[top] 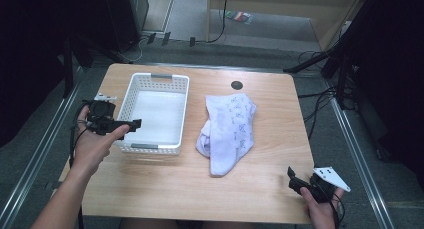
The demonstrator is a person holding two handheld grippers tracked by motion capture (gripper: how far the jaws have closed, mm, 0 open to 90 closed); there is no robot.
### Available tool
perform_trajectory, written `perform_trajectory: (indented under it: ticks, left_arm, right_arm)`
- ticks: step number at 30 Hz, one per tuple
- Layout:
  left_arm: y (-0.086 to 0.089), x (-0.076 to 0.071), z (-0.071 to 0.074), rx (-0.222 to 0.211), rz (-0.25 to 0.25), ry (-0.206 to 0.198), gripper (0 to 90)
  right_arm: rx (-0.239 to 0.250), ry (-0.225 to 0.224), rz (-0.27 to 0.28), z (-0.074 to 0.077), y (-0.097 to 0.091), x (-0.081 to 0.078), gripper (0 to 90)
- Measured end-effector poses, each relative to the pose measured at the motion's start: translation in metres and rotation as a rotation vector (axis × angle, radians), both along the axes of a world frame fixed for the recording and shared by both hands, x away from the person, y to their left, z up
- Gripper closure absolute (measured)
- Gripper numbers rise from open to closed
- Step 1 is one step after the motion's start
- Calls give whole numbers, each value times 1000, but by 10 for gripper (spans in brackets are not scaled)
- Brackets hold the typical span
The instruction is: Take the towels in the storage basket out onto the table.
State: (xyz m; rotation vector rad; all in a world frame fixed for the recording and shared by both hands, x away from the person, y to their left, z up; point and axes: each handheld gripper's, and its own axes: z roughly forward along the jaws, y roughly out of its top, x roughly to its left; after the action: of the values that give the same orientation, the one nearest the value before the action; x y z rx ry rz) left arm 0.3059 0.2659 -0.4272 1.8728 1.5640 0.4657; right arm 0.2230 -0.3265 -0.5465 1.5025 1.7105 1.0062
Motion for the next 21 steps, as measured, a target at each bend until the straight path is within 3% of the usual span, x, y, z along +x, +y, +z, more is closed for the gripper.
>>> perform_trajectory:
  ticks: [5,6,11,17,18,21]
  left_arm:
    - [14,-14,-7,-5,18,-18,0]
    - [22,-20,-13,-26,37,-26,0]
    - [33,-33,-24,-42,59,-42,0]
    - [45,-54,-37,-42,75,-103,0]
    - [50,-60,-42,-34,83,-131,0]
    - [56,-65,-49,-40,90,-141,0]
  right_arm:
    - [-1,-1,-1,0,0,0,80]
    - [-1,-1,-2,0,0,0,80]
    - [-2,-2,-3,0,0,0,80]
    - [-1,-2,-5,0,0,0,80]
    - [0,-2,-5,0,0,0,80]
    - [-1,-1,-6,0,0,0,80]
